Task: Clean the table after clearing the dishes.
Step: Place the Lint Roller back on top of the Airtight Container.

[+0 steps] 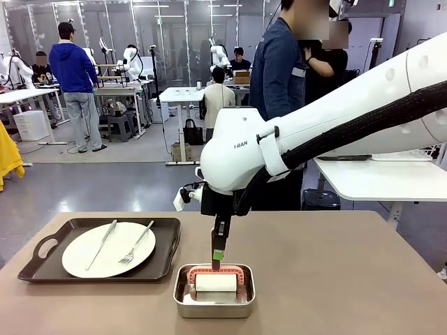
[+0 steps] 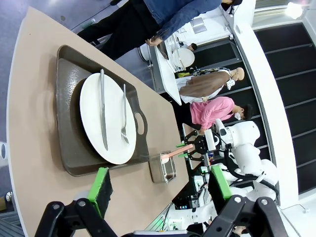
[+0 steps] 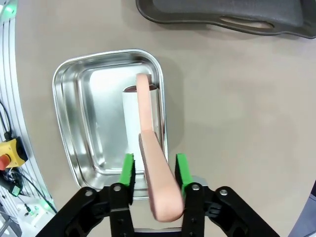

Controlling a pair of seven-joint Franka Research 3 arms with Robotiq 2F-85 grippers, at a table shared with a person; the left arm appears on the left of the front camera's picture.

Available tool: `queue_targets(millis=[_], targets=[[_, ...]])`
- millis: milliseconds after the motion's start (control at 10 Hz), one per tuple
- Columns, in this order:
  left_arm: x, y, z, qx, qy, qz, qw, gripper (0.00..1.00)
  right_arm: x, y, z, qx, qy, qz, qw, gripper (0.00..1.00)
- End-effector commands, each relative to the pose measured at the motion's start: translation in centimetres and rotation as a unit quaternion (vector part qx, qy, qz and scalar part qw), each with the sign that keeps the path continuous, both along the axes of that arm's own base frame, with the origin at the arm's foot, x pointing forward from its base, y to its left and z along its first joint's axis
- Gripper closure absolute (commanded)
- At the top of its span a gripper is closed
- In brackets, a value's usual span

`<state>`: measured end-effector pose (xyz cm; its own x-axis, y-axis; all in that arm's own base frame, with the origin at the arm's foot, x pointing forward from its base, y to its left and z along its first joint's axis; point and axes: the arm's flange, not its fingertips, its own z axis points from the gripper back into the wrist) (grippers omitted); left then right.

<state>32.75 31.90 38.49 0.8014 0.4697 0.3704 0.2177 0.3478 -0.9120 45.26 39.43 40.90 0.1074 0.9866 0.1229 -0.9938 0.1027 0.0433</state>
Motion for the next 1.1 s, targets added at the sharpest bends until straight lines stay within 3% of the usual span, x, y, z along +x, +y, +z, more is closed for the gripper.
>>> queue_targets(millis=[0,100,600,700,1000], targets=[[-0.41,0.10,0.10,0.005,-0.004,-0.005,1.000,0.00,-0.14,-0.04,0.39,0.009,-0.004,0.012,1.000,0.14],[-0.41,0.10,0.10,0.005,-0.004,-0.005,1.000,0.00,-0.17,-0.05,0.42,0.007,-0.005,0.012,1.000,0.00],[-0.41,0.10,0.10,0.005,-0.004,-0.005,1.000,0.00,-0.30,-0.23,1.17,0.005,-0.029,0.013,0.999,0.00],[-0.41,0.10,0.10,0.005,-0.004,-0.005,1.000,0.00,0.09,0.19,0.70,0.006,-0.009,0.002,1.000,0.00],[-0.41,0.10,0.10,0.005,-0.004,-0.005,1.000,0.00,0.09,0.19,0.70,0.006,-0.009,0.002,1.000,0.00]])
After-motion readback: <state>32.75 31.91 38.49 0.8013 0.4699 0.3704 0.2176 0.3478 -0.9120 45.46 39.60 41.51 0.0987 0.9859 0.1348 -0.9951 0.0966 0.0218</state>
